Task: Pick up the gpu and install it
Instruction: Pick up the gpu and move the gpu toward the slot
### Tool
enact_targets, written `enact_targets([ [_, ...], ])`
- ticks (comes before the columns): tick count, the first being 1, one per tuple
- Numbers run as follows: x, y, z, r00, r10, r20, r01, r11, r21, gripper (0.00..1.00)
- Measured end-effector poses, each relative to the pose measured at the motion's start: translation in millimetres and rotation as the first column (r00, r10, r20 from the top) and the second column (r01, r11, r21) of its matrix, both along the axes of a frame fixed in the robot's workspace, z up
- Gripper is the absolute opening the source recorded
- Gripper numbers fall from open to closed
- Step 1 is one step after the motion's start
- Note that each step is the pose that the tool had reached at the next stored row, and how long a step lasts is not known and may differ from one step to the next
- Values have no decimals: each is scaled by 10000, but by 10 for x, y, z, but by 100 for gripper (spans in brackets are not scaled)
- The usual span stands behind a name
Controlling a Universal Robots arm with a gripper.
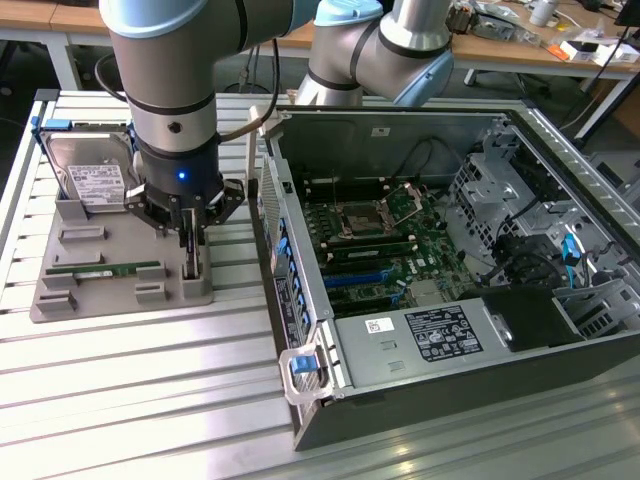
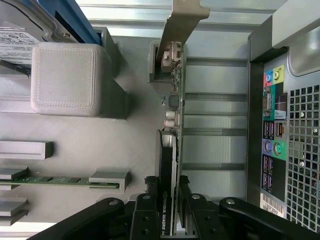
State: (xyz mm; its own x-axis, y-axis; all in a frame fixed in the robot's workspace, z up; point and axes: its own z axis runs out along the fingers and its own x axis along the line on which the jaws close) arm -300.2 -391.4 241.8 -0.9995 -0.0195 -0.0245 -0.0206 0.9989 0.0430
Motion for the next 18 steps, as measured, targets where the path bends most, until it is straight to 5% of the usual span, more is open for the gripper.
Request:
enact_targets([
  [18, 0, 0, 59, 10000, 1, 1, -1, 10000, -3, 27],
])
